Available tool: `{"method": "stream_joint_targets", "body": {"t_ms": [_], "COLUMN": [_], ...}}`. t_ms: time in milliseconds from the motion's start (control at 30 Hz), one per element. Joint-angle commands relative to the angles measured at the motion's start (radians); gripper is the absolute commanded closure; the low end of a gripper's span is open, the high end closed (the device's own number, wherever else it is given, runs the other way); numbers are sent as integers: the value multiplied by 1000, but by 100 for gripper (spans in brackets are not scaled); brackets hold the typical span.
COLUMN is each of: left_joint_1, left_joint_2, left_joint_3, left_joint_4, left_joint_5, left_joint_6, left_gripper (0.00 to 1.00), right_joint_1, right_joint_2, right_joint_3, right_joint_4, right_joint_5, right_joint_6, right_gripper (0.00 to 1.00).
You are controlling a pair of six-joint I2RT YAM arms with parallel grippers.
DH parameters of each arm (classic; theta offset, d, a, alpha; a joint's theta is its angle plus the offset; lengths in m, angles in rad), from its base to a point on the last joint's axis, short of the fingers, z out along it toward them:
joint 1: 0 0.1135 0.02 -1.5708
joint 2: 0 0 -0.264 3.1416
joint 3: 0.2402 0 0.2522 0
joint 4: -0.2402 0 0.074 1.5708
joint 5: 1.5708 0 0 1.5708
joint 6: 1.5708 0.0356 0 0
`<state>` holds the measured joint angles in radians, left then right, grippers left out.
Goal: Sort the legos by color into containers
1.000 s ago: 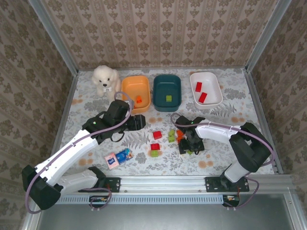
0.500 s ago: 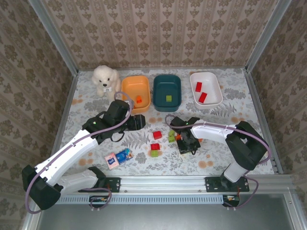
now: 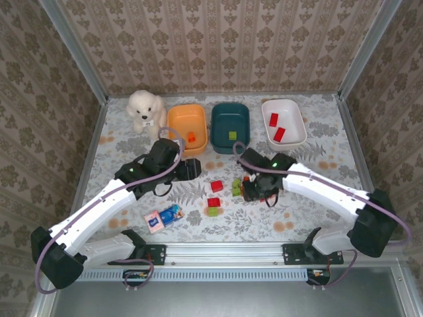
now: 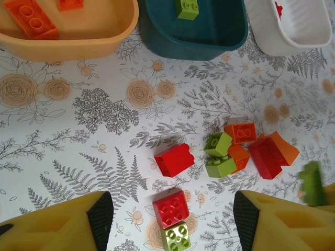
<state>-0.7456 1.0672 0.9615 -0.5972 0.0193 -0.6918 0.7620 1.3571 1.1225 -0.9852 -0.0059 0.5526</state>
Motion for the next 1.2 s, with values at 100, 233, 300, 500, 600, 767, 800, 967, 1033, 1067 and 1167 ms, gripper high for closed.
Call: {"method": "stream_joint_targets", "body": {"t_ms": [100,233,300,500,600,767,800,967,1033,1067,1167], "left_joint_1": [41,87,103,115,121,128,127,127,128,127,127], "left_joint_2": [33,52,53,10,-18,-39,-38,-29,-26,-25,-22], "left_joint_3": [106,140,147,142,135,134,135,137,137,136,135], "left_joint_4": [33,34,33,-7,-36,-60,-60,-58,-53,-51,-47], "left_joint_5": [1,11,15,8,1,-7,-8,-10,-12,-12,-11], "left_joint_6": [-26,-18,-14,-19,-20,-25,-25,-36,-41,-43,-46], "left_gripper": [34,34,34,34,34,34,34,34,34,34,34], "right_joint_1": [-121,-181,-212,-262,-291,-316,-317,-331,-337,-341,-348], "right_joint_2": [175,395,515,769,868,1009,1032,1092,1098,1099,1086], "right_joint_3": [318,540,657,890,953,1056,1071,1084,1075,1074,1078], "right_joint_4": [-21,31,40,59,68,73,74,79,84,84,88], "right_joint_5": [-22,-55,-93,-184,-227,-328,-344,-364,-364,-367,-367], "right_joint_6": [-63,-106,-119,-179,-164,-143,-139,-103,-96,-95,-101], "right_gripper": [70,71,71,70,70,69,69,67,62,59,45]}}
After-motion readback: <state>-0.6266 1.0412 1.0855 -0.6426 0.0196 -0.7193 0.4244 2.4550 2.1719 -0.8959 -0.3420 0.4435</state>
